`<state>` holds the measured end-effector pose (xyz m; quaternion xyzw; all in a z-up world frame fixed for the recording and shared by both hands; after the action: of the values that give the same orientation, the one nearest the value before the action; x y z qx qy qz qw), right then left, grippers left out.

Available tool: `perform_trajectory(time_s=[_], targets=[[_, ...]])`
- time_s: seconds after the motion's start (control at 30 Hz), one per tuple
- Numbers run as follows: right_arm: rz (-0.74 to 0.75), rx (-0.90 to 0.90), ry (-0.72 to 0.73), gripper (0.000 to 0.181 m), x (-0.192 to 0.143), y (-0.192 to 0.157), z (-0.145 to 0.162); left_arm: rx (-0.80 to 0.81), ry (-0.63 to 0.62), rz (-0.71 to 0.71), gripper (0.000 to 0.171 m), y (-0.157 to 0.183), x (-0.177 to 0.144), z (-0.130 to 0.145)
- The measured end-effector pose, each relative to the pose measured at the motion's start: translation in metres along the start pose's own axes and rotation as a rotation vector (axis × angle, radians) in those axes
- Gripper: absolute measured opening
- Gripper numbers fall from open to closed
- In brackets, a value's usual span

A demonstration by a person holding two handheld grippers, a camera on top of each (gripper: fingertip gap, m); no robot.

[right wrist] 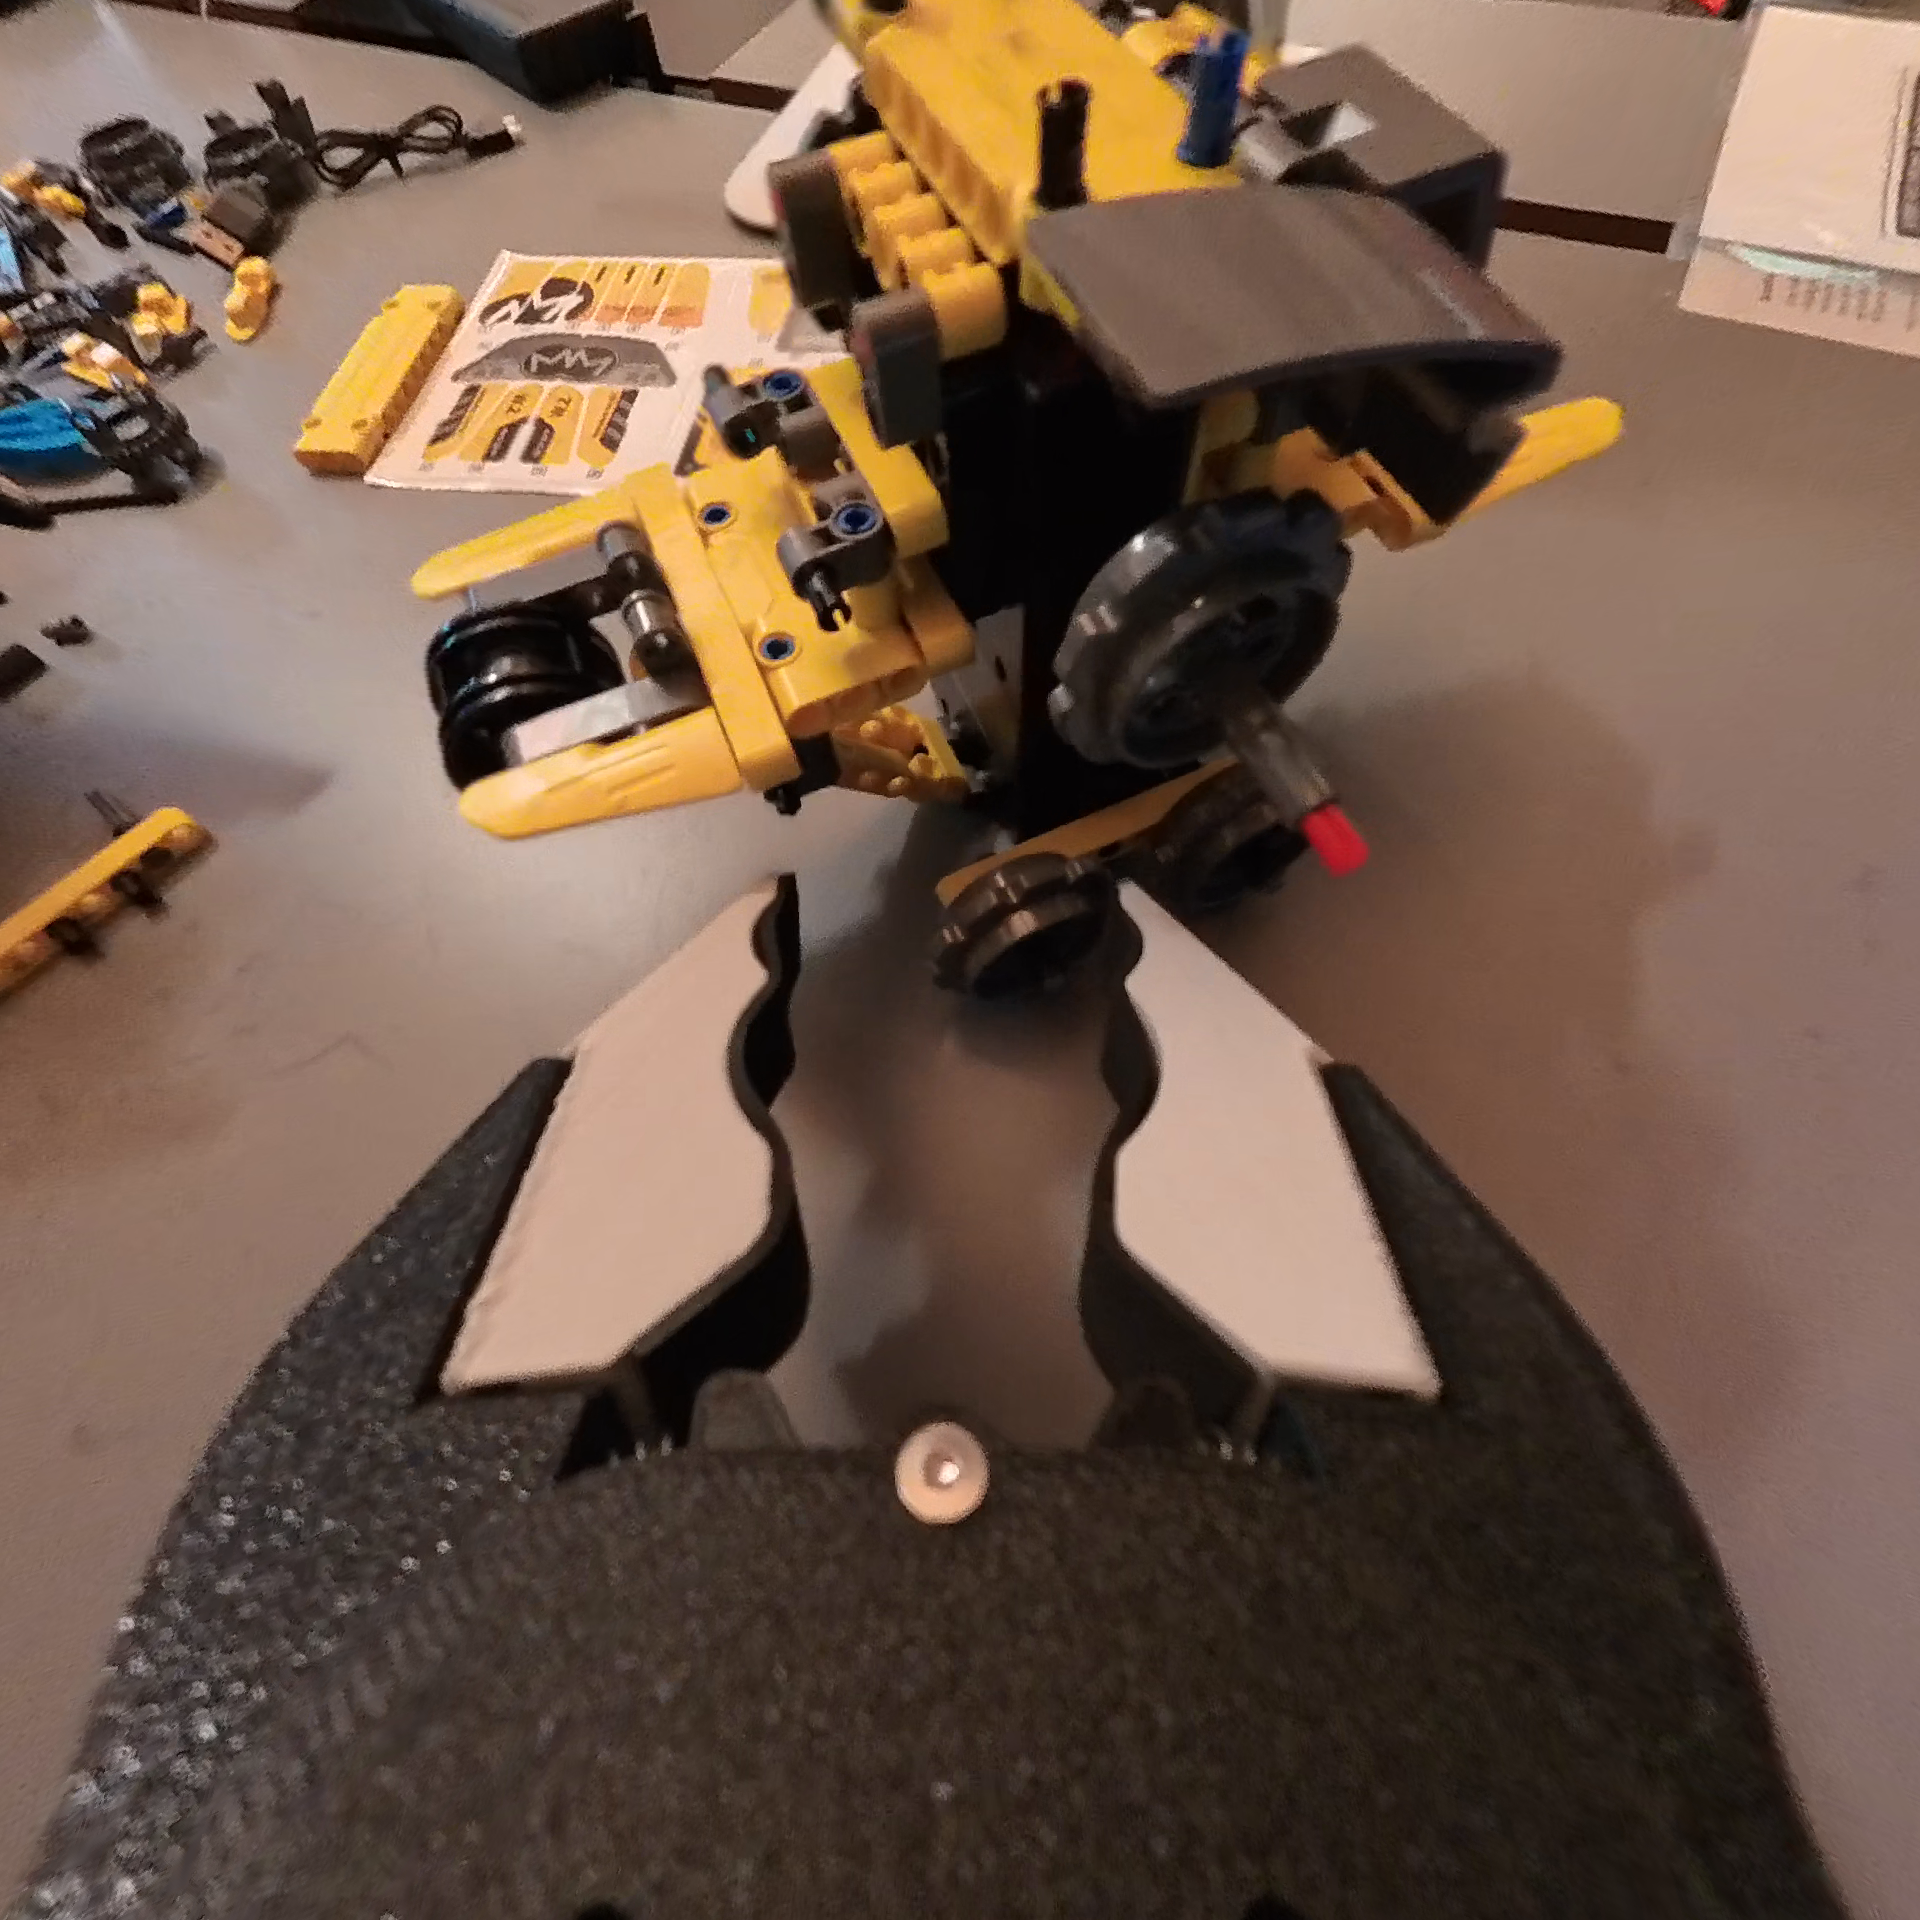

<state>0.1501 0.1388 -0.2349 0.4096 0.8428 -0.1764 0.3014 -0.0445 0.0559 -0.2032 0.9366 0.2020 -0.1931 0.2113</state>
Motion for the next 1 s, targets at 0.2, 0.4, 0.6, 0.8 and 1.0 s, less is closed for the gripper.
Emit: perform_trajectory(time_s=[0.2, 0.4, 0.6, 0.8, 1.0], targets=[[0.055, -0.092, -0.018, 0.057, 0.003, -0.007, 0.000, 0.001, -0.005, -0.001, 0.071, 0.000, 0.001, 0.001], [0.118, -0.183, -0.040, 0.057, 0.007, -0.014, 0.001, -0.005, -0.013, 0.001, 0.071, -0.001, 0.002, 0.001], [0.214, -0.293, -0.071, 0.057, 0.011, -0.019, 0.004, -0.001, -0.034, -0.006, 0.072, -0.001, 0.004, 0.004], [0.241, -0.318, -0.061, 0.057, 0.010, -0.020, 0.003, 0.006, -0.044, -0.008, 0.072, 0.000, 0.005, 0.005], [0.217, -0.267, -0.026, 0.057, 0.006, -0.017, 0.000, 0.007, -0.046, -0.003, 0.072, 0.001, 0.005, 0.006]])
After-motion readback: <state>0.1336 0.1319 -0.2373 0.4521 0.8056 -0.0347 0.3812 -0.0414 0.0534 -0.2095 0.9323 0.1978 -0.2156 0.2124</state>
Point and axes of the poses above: each gripper's, where its closed fingertips meet, x out along the fingers, z out of its underside, y = z × x across the jaws, the point moved 1 cm from there along -x, back along the fingers, and after that the axes turned 8 degrees about -y, right-handed, at the moved point
